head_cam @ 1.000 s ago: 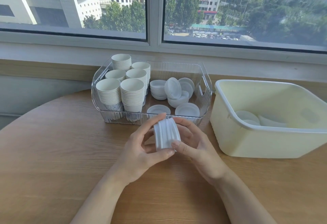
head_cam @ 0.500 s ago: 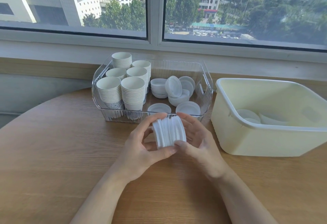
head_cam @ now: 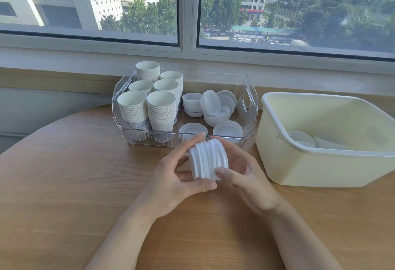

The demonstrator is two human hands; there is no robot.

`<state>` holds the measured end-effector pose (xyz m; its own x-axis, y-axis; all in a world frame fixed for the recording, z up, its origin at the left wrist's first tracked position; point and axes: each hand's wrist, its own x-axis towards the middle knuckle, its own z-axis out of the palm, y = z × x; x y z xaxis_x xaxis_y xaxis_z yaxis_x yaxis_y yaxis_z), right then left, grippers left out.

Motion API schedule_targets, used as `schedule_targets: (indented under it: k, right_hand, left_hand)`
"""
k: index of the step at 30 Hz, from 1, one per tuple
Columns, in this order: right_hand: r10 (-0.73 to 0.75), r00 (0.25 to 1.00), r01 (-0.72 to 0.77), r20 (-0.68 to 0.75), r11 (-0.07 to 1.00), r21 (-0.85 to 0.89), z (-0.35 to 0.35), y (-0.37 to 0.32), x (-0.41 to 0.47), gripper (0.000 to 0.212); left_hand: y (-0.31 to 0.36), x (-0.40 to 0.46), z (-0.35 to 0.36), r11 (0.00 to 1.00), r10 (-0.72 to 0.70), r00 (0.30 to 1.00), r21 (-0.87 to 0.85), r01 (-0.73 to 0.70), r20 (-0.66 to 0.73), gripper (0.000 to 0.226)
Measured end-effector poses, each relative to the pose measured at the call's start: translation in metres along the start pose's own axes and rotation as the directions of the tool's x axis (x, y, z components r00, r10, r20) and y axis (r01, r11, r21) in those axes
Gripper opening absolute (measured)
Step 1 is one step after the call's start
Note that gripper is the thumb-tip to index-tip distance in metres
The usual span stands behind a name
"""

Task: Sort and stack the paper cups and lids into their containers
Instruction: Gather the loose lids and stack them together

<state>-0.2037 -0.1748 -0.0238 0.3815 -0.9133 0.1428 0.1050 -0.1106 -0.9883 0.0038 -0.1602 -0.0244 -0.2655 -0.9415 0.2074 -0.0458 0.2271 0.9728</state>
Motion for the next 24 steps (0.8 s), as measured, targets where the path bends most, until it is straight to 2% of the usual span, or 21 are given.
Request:
schedule_targets:
  k: [4, 12, 19, 24]
  right_hand:
    - [0.002, 1.000, -0.001, 0.014, 0.999, -0.052, -0.0019, 0.0011, 0.0011, 0.067]
    - [0.022, 0.999, -0.019, 0.028, 0.993, -0.116, -0.0043, -0.0007, -0.0006, 0.065]
    - [0.040, 0.996, -0.042, 0.081, 0.999, 0.026, 0.0002, -0.0056, -0.0014, 0.080]
    - [0.046, 0.998, -0.046, 0.047, 0.999, 0.014, 0.0015, -0.0020, 0.0005, 0.083]
  left_hand:
    - [0.0008, -0.0006, 0.0001, 1.000, 0.005, 1.000, 0.007, -0.005, -0.027, 0.087]
    - [0.0019, -0.0021, 0.0006, 0.989, 0.029, 0.999, 0.145, -0.025, -0.023, 0.088]
    - [0.0031, -0.0024, -0.0002, 0.988, 0.051, 0.998, 0.149, -0.047, -0.024, 0.081]
    - [0.0017, -0.0030, 0.0008, 0.981, 0.070, 0.996, 0.187, -0.060, -0.048, 0.080]
